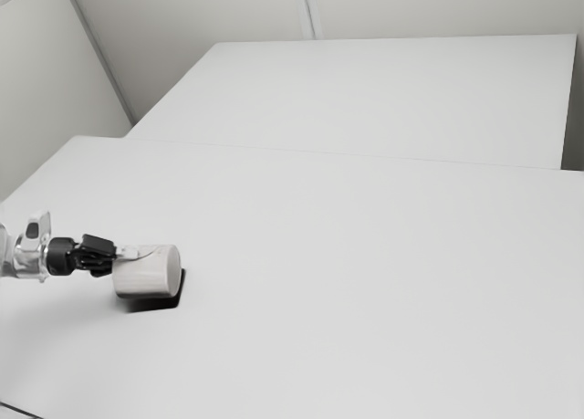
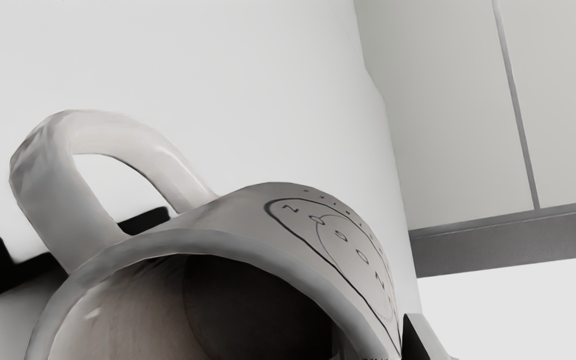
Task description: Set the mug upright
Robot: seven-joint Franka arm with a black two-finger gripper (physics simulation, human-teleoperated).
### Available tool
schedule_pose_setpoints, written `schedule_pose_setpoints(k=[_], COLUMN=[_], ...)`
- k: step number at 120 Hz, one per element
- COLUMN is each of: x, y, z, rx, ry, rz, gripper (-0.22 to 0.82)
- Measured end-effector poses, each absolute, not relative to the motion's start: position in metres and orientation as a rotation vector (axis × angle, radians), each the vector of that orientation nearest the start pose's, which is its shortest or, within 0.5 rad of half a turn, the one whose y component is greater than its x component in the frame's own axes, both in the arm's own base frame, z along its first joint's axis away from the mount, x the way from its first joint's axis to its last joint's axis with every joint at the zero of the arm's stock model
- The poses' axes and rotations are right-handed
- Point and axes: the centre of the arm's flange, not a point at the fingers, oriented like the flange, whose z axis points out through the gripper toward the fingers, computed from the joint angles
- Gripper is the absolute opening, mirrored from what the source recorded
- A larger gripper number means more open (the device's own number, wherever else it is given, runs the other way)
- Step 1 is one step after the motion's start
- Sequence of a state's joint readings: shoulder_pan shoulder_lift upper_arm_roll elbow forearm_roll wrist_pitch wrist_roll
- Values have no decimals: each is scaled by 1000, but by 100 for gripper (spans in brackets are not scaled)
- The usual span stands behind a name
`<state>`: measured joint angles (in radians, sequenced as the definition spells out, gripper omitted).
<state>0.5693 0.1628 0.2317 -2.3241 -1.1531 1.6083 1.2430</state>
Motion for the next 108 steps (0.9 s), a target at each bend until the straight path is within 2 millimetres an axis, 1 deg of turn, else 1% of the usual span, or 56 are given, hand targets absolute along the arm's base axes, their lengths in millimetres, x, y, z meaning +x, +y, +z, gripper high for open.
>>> schedule_pose_setpoints(k=[16,26,32,36,41,52,60,68,72,80,91,99,108], x=[396,406,415,420,429,448,469,489,497,511,531,545,558], y=[253,254,251,248,242,218,204,193,186,172,148,119,79], z=[283,295,308,320,341,386,413,441,450,445,435,433,430], rx=[1902,1909,1915,1921,1940,2045,2155,2311,2392,2521,2669,2761,2854], ry=[162,129,92,62,5,-157,-293,-451,-521,-595,-636,-671,-730], rz=[536,563,582,600,624,612,558,465,401,275,188,146,121], gripper=[-11,-14,-15,-15,-16,-16,-17,-17,-17,-17,-17,-17,-17])
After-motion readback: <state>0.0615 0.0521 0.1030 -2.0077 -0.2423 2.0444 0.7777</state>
